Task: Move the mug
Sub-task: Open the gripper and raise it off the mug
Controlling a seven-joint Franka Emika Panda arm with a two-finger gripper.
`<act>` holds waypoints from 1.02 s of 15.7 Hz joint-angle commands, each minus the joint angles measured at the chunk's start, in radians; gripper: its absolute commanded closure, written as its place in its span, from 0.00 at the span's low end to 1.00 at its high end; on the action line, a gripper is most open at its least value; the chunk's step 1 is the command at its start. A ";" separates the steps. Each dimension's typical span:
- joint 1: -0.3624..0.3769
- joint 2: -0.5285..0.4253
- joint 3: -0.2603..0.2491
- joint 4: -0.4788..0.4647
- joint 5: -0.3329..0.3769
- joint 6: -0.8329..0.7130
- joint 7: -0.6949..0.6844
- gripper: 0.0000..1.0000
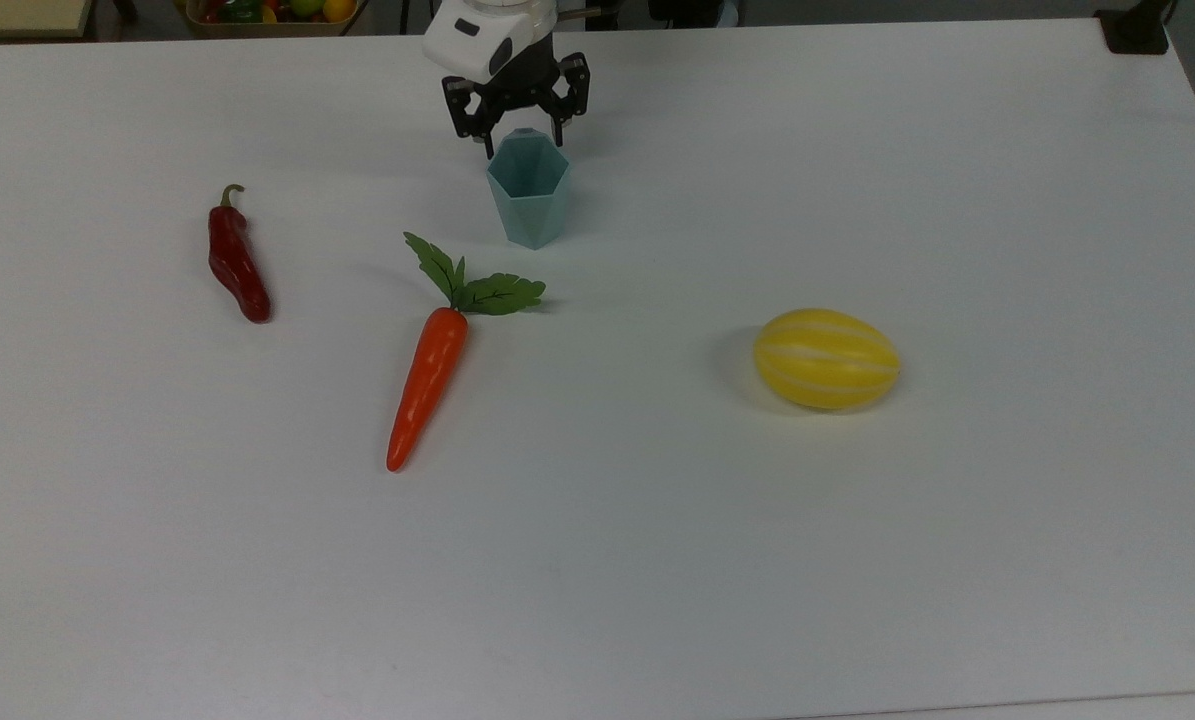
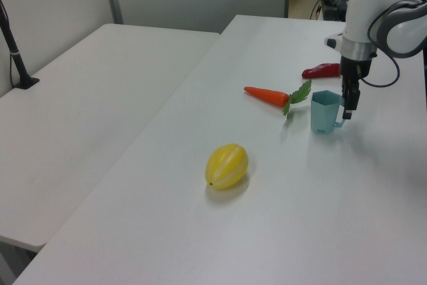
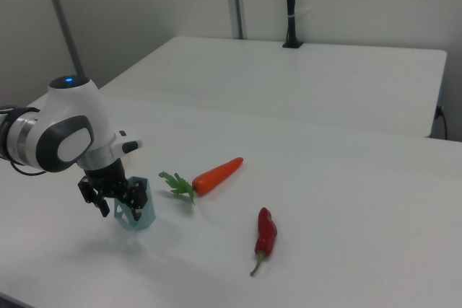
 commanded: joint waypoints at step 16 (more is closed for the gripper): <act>-0.031 0.029 -0.011 0.732 0.037 -0.803 0.302 0.00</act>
